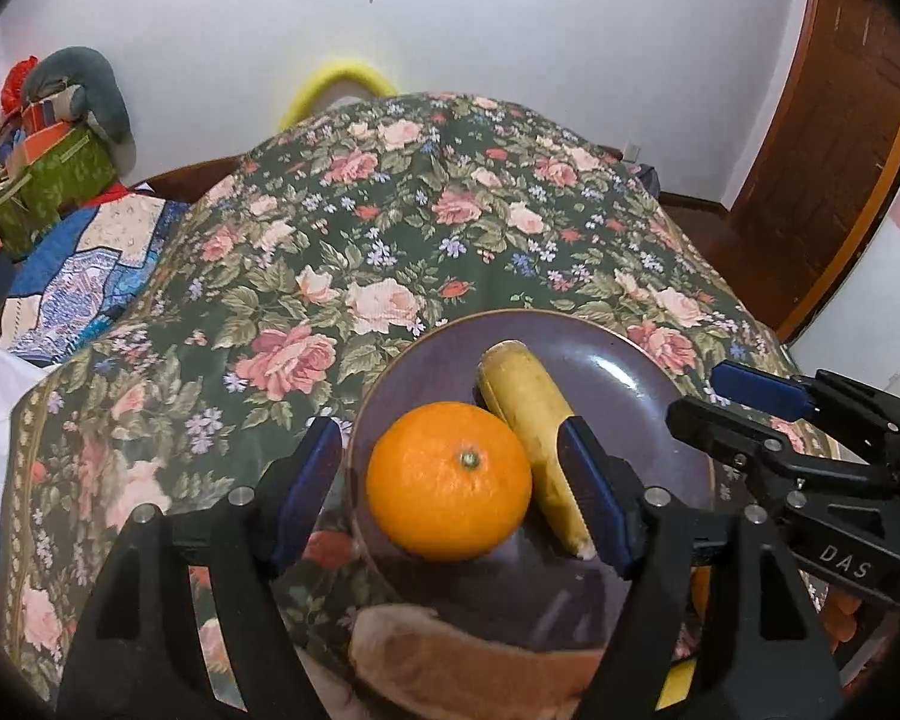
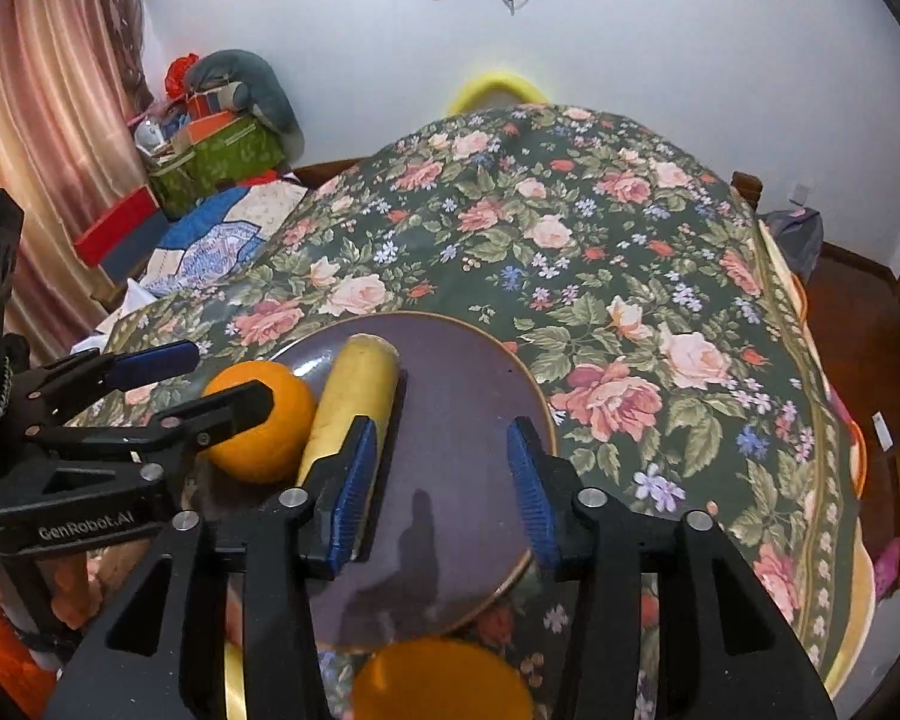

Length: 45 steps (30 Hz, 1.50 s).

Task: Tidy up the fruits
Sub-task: 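Lower the corn cob onto the purple plate with the right tool while the left tool sets the orange there, then grasp another large orange with the right tool while the left tool grasps a pomelo segment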

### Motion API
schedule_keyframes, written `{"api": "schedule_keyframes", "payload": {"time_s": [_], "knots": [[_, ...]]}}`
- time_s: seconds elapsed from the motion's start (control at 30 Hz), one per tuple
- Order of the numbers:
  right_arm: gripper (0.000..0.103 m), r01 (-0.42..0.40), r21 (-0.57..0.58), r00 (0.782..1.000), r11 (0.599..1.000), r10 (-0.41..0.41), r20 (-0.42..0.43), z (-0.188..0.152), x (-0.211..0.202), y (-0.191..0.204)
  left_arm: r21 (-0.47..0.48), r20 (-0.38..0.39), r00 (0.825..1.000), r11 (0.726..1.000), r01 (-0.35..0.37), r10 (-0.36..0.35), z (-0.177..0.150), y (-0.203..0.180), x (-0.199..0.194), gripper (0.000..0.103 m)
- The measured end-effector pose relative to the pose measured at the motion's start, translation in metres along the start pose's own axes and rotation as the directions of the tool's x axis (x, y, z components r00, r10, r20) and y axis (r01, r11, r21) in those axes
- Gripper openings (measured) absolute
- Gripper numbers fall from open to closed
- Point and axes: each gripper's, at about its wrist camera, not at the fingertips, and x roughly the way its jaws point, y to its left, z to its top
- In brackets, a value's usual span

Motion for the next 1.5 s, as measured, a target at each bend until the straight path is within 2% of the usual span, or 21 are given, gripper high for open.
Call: {"api": "schedule_keyframes", "payload": {"time_s": [0.13, 0.27, 0.43, 0.7, 0.77, 0.93, 1.07, 1.17, 1.27, 1.33, 1.5], "knots": [[0.045, 0.003, 0.0, 1.0, 1.0, -0.003, 0.031, -0.004, -0.022, 0.006, -0.004, 0.028, 1.0, 1.0, 0.004, -0.004, -0.004, 0.002, -0.025, 0.074], [0.054, 0.009, -0.005, 0.998, 1.0, -0.009, 0.055, -0.009, -0.04, 0.011, -0.003, 0.05, 0.999, 1.0, -0.003, 0.003, -0.009, 0.004, -0.046, 0.076], [0.06, 0.033, -0.016, 0.997, 0.999, -0.032, 0.069, -0.021, -0.058, 0.019, -0.007, 0.078, 0.997, 1.0, -0.023, 0.024, -0.018, 0.012, -0.076, 0.08], [0.066, 0.053, 0.003, 0.997, 0.999, -0.053, 0.053, -0.044, -0.072, 0.018, -0.016, 0.062, 0.996, 0.998, -0.068, 0.069, -0.044, 0.034, -0.1, 0.083], [0.069, 0.059, 0.012, 0.997, 0.998, -0.06, 0.051, -0.052, -0.075, 0.017, -0.02, 0.049, 0.996, 0.997, -0.075, 0.076, -0.051, 0.039, -0.101, 0.083], [0.07, 0.073, 0.027, 0.997, 0.997, -0.074, 0.038, -0.065, -0.078, 0.014, -0.039, -0.001, 0.996, 0.996, -0.085, 0.085, -0.071, 0.052, -0.095, 0.083], [0.07, 0.09, 0.029, 0.996, 0.996, -0.091, 0.021, -0.075, -0.074, 0.012, -0.047, -0.049, 0.995, 0.995, -0.084, 0.082, -0.088, 0.054, -0.08, 0.083], [0.076, 0.09, 0.035, 0.996, 0.995, -0.09, 0.008, -0.082, -0.069, 0.009, -0.041, -0.087, 0.993, 0.996, -0.083, 0.079, -0.101, 0.054, -0.066, 0.083], [0.077, 0.105, 0.038, 0.994, 0.994, -0.105, -0.006, -0.088, -0.061, 0.006, -0.036, -0.122, 0.988, 0.994, -0.1, 0.095, -0.111, 0.053, -0.051, 0.083], [0.077, 0.108, 0.046, 0.994, 0.993, -0.108, -0.021, -0.09, -0.054, 0.003, -0.018, -0.127, 0.984, 0.992, -0.127, 0.124, -0.117, 0.05, -0.044, 0.083], [0.077, 0.102, 0.071, 0.994, 0.992, -0.098, -0.054, -0.091, -0.037, -0.003, 0.012, -0.103, 0.986, 0.991, -0.132, 0.132, -0.125, 0.05, -0.043, 0.083]]}}
